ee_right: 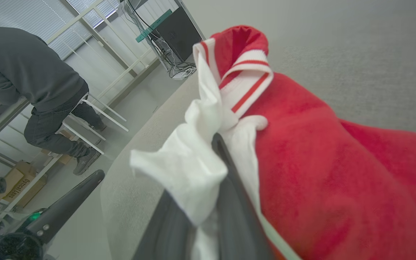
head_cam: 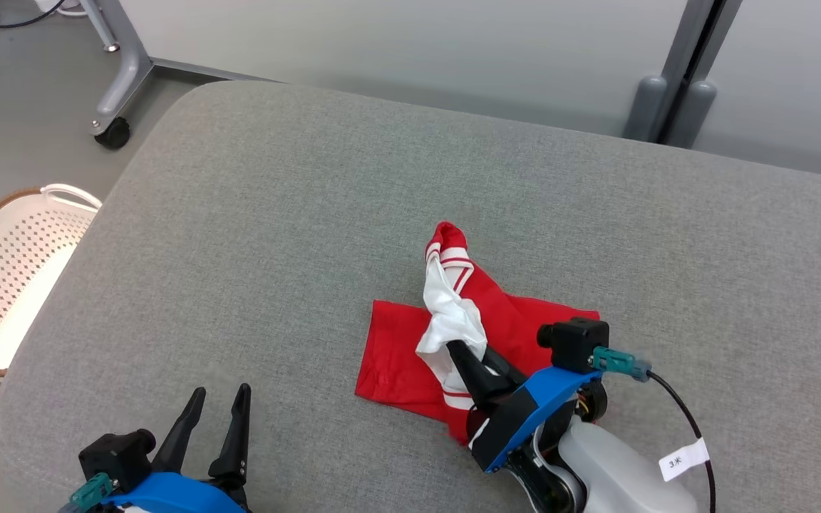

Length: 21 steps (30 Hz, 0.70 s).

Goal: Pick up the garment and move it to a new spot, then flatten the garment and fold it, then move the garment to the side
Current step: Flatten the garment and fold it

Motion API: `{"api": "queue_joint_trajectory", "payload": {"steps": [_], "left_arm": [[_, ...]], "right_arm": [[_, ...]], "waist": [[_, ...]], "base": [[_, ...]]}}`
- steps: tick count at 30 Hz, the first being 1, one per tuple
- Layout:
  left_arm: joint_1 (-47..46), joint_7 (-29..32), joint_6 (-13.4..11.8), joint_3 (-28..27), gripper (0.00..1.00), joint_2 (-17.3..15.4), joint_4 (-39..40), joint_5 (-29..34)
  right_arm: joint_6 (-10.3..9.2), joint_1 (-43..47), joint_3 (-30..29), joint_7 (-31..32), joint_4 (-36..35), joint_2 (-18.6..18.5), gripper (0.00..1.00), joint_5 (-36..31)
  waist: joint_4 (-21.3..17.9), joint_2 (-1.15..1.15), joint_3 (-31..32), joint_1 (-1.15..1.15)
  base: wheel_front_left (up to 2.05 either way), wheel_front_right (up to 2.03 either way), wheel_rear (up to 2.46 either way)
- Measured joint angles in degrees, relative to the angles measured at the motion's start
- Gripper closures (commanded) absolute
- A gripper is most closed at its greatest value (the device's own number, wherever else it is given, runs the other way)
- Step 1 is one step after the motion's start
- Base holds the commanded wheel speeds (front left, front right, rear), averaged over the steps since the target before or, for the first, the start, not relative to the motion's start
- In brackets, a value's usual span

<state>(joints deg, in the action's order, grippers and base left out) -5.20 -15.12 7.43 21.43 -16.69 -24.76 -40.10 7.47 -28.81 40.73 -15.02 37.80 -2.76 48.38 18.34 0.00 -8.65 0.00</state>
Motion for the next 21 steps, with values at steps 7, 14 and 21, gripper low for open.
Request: {"api": "queue_joint_trajectory", "payload": {"steps": [7,14,21], "left_arm": [[0.1,0.0,0.0,-2.6,0.00,0.0,-0.3,0.9],[1.3,0.0,0.0,-7.7,0.00,1.3,1.1,3.9],[1.8,0.0,0.0,-12.7,0.00,2.6,2.4,7.9]], "right_arm": [[0.01,-1.0,-5.4,0.0,-3.1,0.1,0.00,-2.6],[0.01,5.4,-19.7,0.0,-6.2,0.0,0.00,-13.1],[0.01,12.7,-29.6,0.0,-11.4,-0.1,0.00,-22.8]], "waist": [[-1.9,0.00,-0.1,0.00],[-8.8,0.00,0.3,0.00],[-14.9,-0.01,1.2,0.00]], "base": [[0.00,0.00,0.00],[0.00,0.00,0.00],[0.00,0.00,0.00]]}}
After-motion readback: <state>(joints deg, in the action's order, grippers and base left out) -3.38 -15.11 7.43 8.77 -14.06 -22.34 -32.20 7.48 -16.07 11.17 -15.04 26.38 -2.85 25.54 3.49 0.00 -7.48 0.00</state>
